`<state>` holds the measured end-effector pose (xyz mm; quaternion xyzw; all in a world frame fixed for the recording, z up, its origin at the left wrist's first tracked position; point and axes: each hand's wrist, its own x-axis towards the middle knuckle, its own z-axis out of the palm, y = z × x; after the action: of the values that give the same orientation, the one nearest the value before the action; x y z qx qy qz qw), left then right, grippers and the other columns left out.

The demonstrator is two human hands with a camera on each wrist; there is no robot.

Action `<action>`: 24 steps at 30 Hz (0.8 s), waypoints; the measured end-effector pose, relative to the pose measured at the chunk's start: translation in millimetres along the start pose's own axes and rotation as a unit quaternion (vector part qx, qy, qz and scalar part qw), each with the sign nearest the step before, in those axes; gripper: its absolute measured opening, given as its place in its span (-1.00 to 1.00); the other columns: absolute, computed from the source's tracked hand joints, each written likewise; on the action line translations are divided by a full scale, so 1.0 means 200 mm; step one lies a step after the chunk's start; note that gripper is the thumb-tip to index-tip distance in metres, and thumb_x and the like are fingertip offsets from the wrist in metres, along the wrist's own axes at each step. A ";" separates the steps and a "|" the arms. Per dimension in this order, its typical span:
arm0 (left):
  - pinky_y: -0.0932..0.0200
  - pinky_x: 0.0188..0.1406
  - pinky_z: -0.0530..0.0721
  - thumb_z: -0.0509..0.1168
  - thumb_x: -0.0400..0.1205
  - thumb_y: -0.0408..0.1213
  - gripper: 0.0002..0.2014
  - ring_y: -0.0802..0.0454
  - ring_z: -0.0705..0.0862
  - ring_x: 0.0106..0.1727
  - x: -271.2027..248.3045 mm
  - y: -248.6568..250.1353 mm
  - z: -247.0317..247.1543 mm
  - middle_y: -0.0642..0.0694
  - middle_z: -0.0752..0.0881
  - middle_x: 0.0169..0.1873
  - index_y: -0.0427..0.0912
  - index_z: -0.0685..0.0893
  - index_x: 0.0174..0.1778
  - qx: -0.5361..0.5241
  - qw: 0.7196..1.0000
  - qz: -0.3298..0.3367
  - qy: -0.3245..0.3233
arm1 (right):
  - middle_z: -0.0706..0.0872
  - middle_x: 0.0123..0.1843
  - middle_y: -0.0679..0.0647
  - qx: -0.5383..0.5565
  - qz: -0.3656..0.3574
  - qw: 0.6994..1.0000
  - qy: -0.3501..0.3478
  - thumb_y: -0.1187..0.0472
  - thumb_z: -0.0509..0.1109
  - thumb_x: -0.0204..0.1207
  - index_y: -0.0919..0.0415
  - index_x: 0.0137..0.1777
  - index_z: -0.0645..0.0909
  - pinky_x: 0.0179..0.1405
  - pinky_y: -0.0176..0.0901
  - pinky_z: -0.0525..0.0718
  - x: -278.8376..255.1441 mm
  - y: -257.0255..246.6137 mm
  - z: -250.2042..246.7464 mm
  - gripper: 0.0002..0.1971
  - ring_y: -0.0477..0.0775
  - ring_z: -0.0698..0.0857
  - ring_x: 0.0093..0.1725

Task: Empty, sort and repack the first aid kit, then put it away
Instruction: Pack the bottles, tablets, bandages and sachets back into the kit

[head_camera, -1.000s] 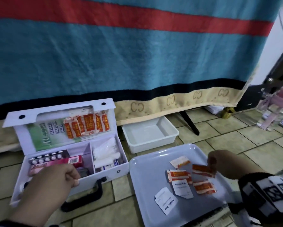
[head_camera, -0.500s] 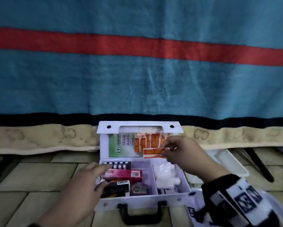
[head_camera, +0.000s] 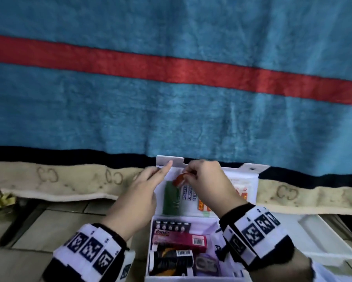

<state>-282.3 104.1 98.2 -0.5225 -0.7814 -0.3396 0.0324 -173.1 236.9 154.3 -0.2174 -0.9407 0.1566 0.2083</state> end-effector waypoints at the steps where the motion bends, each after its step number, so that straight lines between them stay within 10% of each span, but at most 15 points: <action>1: 0.55 0.04 0.31 0.13 0.53 -0.60 -0.11 0.24 0.46 0.12 0.00 -0.01 0.01 0.15 0.38 0.19 0.43 0.01 0.52 -0.012 1.000 -0.008 0.011 | 0.82 -0.16 0.06 -0.022 -0.009 0.999 -0.021 0.29 0.29 0.50 0.15 -0.15 0.77 -0.11 -0.15 0.66 0.02 -0.01 0.02 -0.80 0.04 0.74 -0.18; 7: 0.19 -0.23 0.48 0.22 0.57 -0.48 -0.13 0.05 0.48 -0.31 0.05 -0.06 0.01 -0.03 0.47 -0.25 0.46 -0.05 0.51 -0.070 0.997 -0.037 -0.004 | 0.81 -0.11 0.04 -0.118 -0.033 0.989 -0.087 0.30 0.31 0.48 0.06 -0.08 0.74 -0.22 -0.25 0.50 0.07 -0.09 0.04 -0.81 0.08 0.73 -0.04; 10: 0.35 -0.29 0.43 0.24 0.54 -0.51 -0.11 0.14 0.44 -0.36 0.07 -0.08 0.03 0.08 0.40 -0.38 0.46 -0.03 0.50 -0.062 0.997 -0.037 0.011 | 0.80 -0.12 0.03 -0.113 -0.033 0.989 -0.095 0.31 0.31 0.49 0.05 -0.06 0.73 -0.25 -0.26 0.44 0.08 -0.10 0.04 -0.80 0.09 0.72 -0.06; 24: 0.16 -0.17 0.57 0.28 0.47 -0.57 0.03 0.02 0.52 -0.28 0.08 -0.11 0.08 -0.01 0.52 -0.27 0.64 -0.06 0.42 -0.044 0.997 -0.043 0.055 | 0.81 -0.08 0.06 -0.093 -0.005 0.994 -0.063 0.21 0.37 0.48 0.04 -0.03 0.71 0.03 -0.03 0.66 0.03 -0.09 0.12 -0.87 0.14 0.72 0.03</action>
<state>-303.7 120.7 81.9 -0.4703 -0.7844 -0.4027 0.0376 -194.8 219.3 143.1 -0.2210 -0.9635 0.0805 0.1279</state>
